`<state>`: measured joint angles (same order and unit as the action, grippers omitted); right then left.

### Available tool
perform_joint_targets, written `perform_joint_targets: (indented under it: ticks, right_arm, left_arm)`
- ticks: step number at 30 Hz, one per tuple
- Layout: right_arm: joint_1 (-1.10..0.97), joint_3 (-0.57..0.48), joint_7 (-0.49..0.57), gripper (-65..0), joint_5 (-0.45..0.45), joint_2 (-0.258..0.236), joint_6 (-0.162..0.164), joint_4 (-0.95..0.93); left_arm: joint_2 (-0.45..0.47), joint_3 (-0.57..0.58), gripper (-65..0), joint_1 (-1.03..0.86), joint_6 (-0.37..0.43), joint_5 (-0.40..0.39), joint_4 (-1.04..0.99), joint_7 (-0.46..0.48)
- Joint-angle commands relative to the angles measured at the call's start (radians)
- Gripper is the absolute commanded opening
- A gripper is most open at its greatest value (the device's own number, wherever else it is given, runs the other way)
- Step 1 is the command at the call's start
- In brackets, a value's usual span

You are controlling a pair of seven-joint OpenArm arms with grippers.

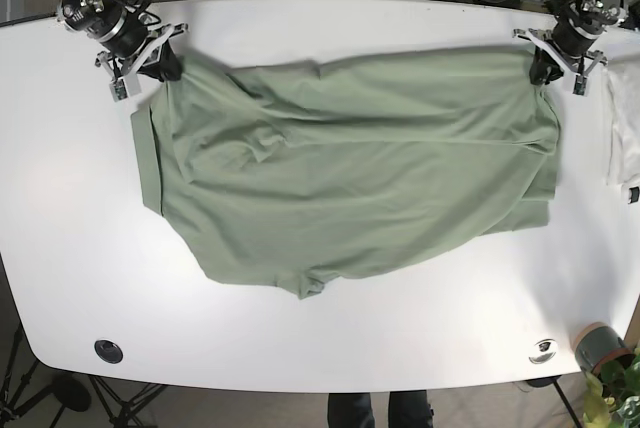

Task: Fold the T-shirt properly
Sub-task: 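Grasp the shirt edge again with both grippers and pull it toward the robot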

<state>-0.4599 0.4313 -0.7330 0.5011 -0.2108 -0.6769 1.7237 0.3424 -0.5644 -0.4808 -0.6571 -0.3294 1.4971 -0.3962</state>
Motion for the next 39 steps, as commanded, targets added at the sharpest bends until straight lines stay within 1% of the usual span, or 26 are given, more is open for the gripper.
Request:
perform_joint_targets:
  ticks: [1,3,7,9,10,13,16,23,27,28,29,31,32,33,35,37,38,39]
  right_arm:
    - [-0.041,0.007,0.017,-65.0,0.020,-0.006,-0.004,0.055]
    - [-0.075,0.007,0.017,-65.0,0.021,-0.006,-0.004,0.075]
    - [-0.122,0.013,0.020,-65.0,0.020,0.018,-0.004,0.086]
    - [-0.136,0.042,0.019,-65.0,0.020,0.024,-0.005,0.086]
    - [-0.142,0.064,0.019,-65.0,0.018,0.029,-0.011,0.086]
    - [-0.165,0.079,0.019,-65.0,0.020,0.043,-0.013,0.086]
    - [-0.187,0.082,0.017,-65.0,0.023,0.043,-0.013,0.086]
    - [-0.199,0.082,0.017,-65.0,0.023,0.049,-0.013,0.098]
    - [-0.198,0.076,0.017,-64.7,0.023,0.049,-0.013,0.100]
    - [-0.198,0.076,0.017,-64.4,0.023,0.049,-0.013,0.100]
    - [-0.198,0.076,0.017,-63.6,0.023,0.053,-0.013,0.100]
    - [-0.198,0.080,0.017,-61.4,0.021,0.069,-0.013,0.100]
    - [-0.198,0.082,0.017,-58.2,0.020,0.075,-0.013,0.100]
    - [-0.198,0.082,0.017,-55.6,0.020,0.078,-0.013,0.100]
    - [-0.198,0.082,0.017,-47.1,0.021,0.081,-0.013,0.100]
    - [-0.198,0.082,0.017,-40.1,0.023,0.081,-0.013,0.100]
    - [-0.198,0.082,0.017,-35.4,0.023,0.083,-0.013,0.101]
    - [-0.198,0.082,0.017,-33.3,0.023,0.083,-0.013,0.104]
  left_arm:
    - [0.024,-0.030,-65.0,-0.006,-0.041,-0.003,0.013,0.013]
    - [0.025,-0.050,-65.0,-0.008,-0.041,-0.001,0.013,-0.002]
    - [0.027,-0.135,-65.0,-0.002,-0.041,-0.001,0.013,-0.103]
    - [0.028,-0.158,-65.0,0.000,-0.041,-0.001,0.013,-0.131]
    - [0.028,-0.167,-65.0,0.000,-0.041,-0.001,0.013,-0.145]
    - [0.030,-0.168,-65.0,-0.003,-0.041,-0.001,0.018,-0.152]
    - [0.031,-0.168,-65.0,-0.006,-0.041,0.002,0.018,-0.154]
    - [0.024,-0.165,-65.0,-0.002,-0.041,0.098,0.018,-0.154]
    - [0.024,-0.165,-65.0,0.000,-0.041,0.112,0.018,-0.154]
    - [0.024,-0.165,-64.3,-0.003,-0.041,0.111,0.018,-0.155]
    - [0.025,-0.167,-60.6,-0.003,-0.041,0.111,0.018,-0.155]
    - [0.025,-0.170,-52.9,-0.003,-0.041,0.109,0.018,-0.155]
    - [0.025,-0.170,-47.1,-0.005,-0.041,0.109,0.020,-0.155]
    - [0.025,-0.170,-44.0,-0.005,-0.041,0.109,0.020,-0.155]
    - [0.025,-0.171,-37.8,-0.005,-0.041,0.108,0.033,-0.155]
    - [0.024,-0.171,-35.7,-0.006,-0.041,0.108,0.053,-0.155]
    - [0.024,-0.171,-35.7,-0.006,-0.041,0.108,0.072,-0.157]
    - [0.024,-0.171,-35.7,-0.006,-0.041,0.108,0.084,-0.159]
